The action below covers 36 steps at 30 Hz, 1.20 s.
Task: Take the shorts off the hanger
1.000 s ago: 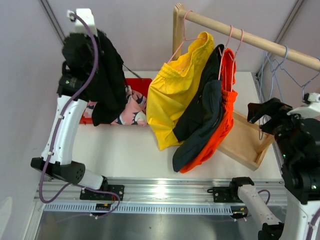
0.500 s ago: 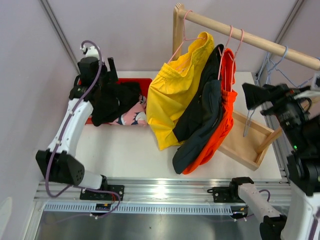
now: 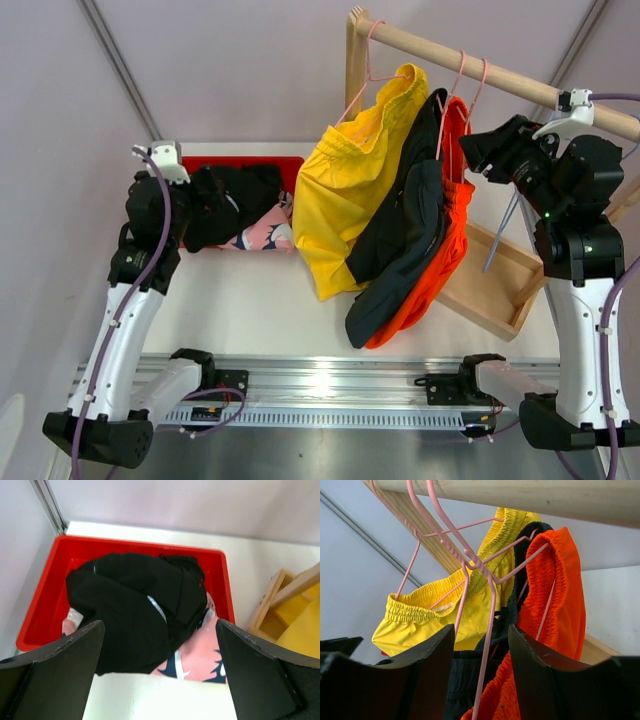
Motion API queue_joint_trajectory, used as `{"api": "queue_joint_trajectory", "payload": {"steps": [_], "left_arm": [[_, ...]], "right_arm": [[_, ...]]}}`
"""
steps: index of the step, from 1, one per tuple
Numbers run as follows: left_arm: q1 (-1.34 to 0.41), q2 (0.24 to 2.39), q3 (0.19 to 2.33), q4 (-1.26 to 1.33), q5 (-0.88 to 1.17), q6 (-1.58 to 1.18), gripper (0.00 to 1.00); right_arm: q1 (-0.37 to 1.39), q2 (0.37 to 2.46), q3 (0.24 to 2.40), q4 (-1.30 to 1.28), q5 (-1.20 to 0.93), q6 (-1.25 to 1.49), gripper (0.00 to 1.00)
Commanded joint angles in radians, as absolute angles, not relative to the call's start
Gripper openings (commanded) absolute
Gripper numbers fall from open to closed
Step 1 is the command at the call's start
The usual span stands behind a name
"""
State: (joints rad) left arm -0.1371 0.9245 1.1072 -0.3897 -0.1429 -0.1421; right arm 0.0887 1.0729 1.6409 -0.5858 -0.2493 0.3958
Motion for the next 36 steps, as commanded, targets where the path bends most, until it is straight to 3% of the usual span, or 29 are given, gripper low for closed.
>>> {"api": "queue_joint_trajectory", "payload": {"steps": [1,10,19,21,26,30,36], "left_arm": [[-0.143,0.914,1.062,-0.361,-0.094,-0.153,0.99],[-0.143,0.904,1.025,-0.341,-0.086,-0.156,0.99],[-0.144,0.87,0.999,-0.319,-0.058,-0.15,0.99],[-0.173,0.868,1.034,-0.336,-0.026,-0.129,0.99],[-0.604,0.931,1.242,-0.426,-0.329,-0.031,0.99],[-0.889,1.015,1.385,-0.479,-0.394,-0.023,0.99],[-1.155,1.139,1.549,-0.476,-0.399,-0.003,0.99]], "right_arm": [[0.097,1.057,1.608,-0.5,-0.238,0.41,0.5],[0.146,1.057,1.516,-0.469,-0.198,0.42,0.44],[0.178,1.048,1.514,-0.465,-0.147,0.416,0.01],[0.179,1.046,1.519,-0.465,-0.146,0.413,0.0],[0.184,1.04,1.58,-0.479,-0.127,0.405,0.0],[0.187,1.022,1.66,-0.512,-0.071,0.402,0.0],[0.187,0.962,1.77,-0.56,0.037,0.403,0.0]]}}
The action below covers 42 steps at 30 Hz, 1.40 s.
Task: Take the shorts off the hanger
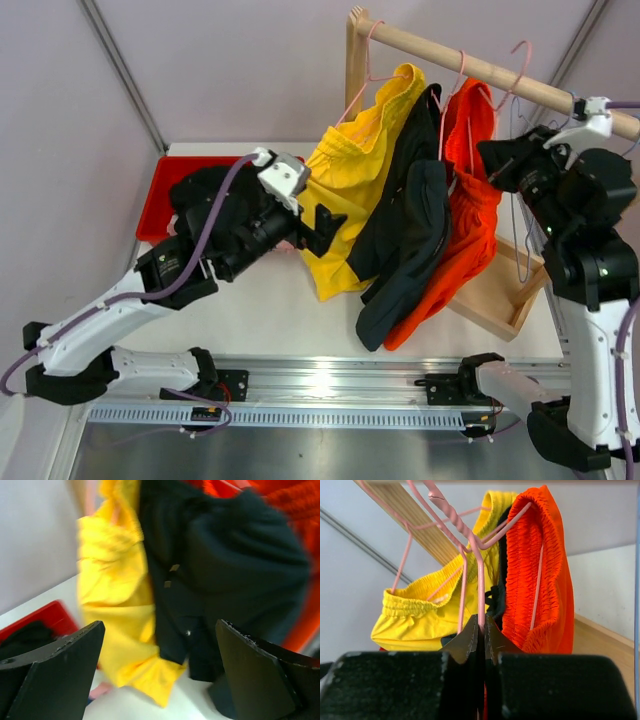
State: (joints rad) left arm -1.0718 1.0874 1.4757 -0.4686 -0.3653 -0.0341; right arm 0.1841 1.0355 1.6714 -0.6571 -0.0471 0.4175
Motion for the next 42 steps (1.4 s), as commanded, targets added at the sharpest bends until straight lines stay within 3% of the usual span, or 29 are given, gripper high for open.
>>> {"api": "queue_joint_trajectory", "payload": {"steps": [1,7,15,26,39,41,42], "left_arm": [[-1.182,1.159,1.56,-0.462,-0.394,-0.003,0.99],[-1.367,1.331,1.657,-0.384,-0.345,-0.005,0.99],[-1.514,1.502,1.784,-0.276,-0.244,-0.031,0.99],[-1.555,1.624,1.847,-0.212,-0.146,-0.094,0.99],[-1.534,1.747,1.833,-0.115,-0.264,-0.058,0.99],[-1.522,1.752,1.836,-0.103,-0.27,-0.067,0.97],[-1.51,1.752,1.833,-0.088,-0.271,-0.072,0.82]], "right_arm": [[0.189,0.954,1.778,-0.564,0.043,0.403,0.0],[0.189,0.904,1.819,-0.658,0.09,0.451,0.0],[0.186,0.83,1.668,-0.669,0.098,0.491,0.0],[0.186,0.818,1.612,-0.646,0.109,0.491,0.0],[0.186,0.793,1.617,-0.666,0.11,0.489,0.0],[0.187,0.787,1.617,-0.672,0.109,0.489,0.0],[0.186,0.785,1.617,-0.673,0.106,0.489,0.0]]}}
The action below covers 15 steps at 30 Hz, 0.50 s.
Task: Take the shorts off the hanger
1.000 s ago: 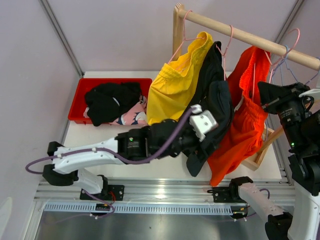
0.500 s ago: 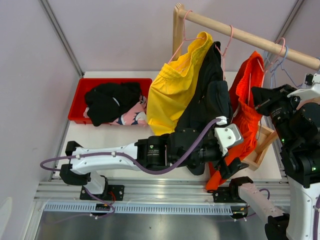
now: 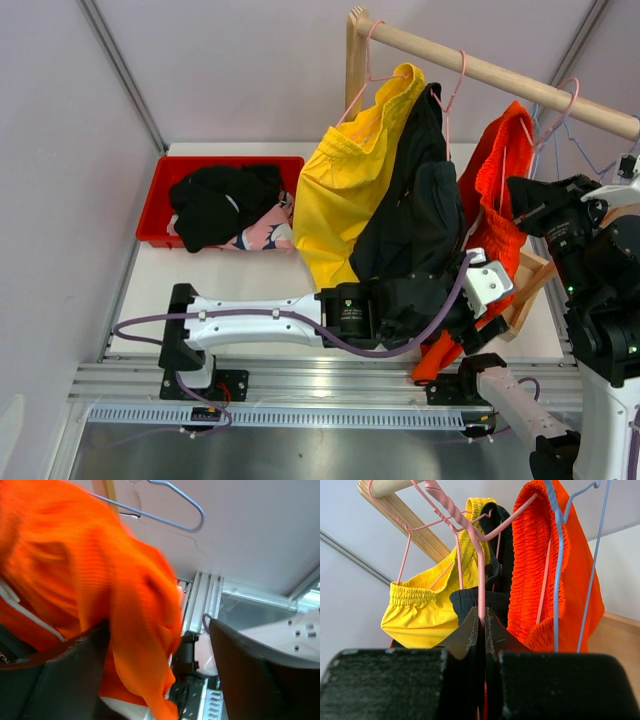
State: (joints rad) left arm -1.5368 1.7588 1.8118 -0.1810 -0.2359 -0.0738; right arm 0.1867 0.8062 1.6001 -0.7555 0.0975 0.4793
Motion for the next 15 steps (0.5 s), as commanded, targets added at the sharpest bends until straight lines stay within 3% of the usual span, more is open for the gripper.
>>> {"api": "queue_joint_trajectory", "payload": {"steps": [1,2,4,5,8,15], "left_arm": [[-1.505,1.75,1.83,-0.083,-0.27,-0.078,0.74],[-1.497,1.749,1.827,-0.075,-0.273,-0.078,0.58],[-1.494,1.746,1.815,-0.055,-0.276,-0.078,0.39],[-1.493,1.744,1.816,-0.048,-0.279,-0.077,0.25],[-1.493,1.732,1.803,-0.032,-0.272,-0.078,0.0],[-1.519,1.652,1.695,-0.006,-0.271,-0.117,0.0]], "right_arm": [[0.186,0.784,1.614,-0.675,0.104,0.491,0.0],[0.187,0.782,1.612,-0.676,0.101,0.491,0.0],[0.187,0.778,1.606,-0.68,0.1,0.494,0.0],[0.187,0.773,1.603,-0.678,0.101,0.495,0.0],[0.184,0.769,1.589,-0.673,0.101,0.499,0.0],[0.187,0.772,1.566,-0.657,0.113,0.491,0.0]]}}
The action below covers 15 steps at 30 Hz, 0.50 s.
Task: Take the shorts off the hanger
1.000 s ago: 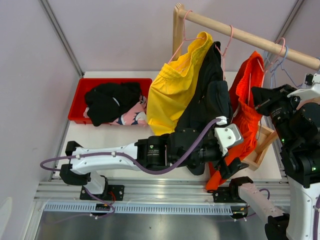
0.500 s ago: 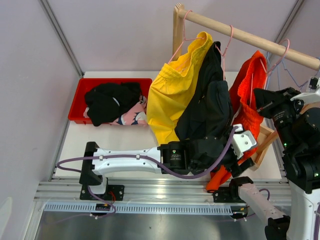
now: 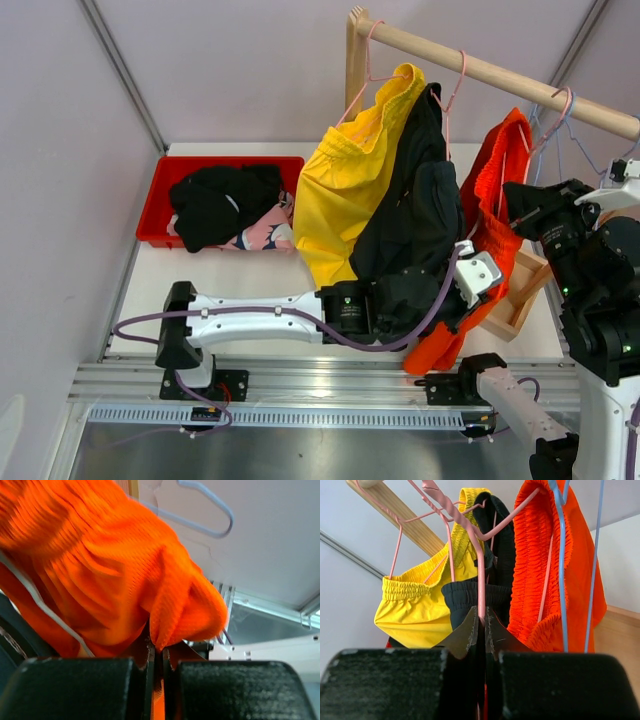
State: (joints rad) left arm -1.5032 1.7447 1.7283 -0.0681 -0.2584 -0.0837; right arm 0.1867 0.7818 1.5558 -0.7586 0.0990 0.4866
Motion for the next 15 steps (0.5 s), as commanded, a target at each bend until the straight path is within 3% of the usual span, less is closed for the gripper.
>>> {"api": "queue_joint_trajectory", "payload": {"steps": [1,7,15], "left_arm": [[-1.544,1.637,1.649,-0.006,-0.281,-0.117,0.0],[-1.731,1.568,1.519,0.051,-0.372,-0.081,0.0],[-1.874,1.635,1.44,0.074,-0.423,-0.143,0.0]], "right_arm": [[0.186,0.773,1.565,-0.654,0.12,0.488,0.0],[0.187,0.796,1.575,-0.64,0.14,0.462,0.0],[0.186,0.83,1.62,-0.64,0.158,0.431,0.0]]}}
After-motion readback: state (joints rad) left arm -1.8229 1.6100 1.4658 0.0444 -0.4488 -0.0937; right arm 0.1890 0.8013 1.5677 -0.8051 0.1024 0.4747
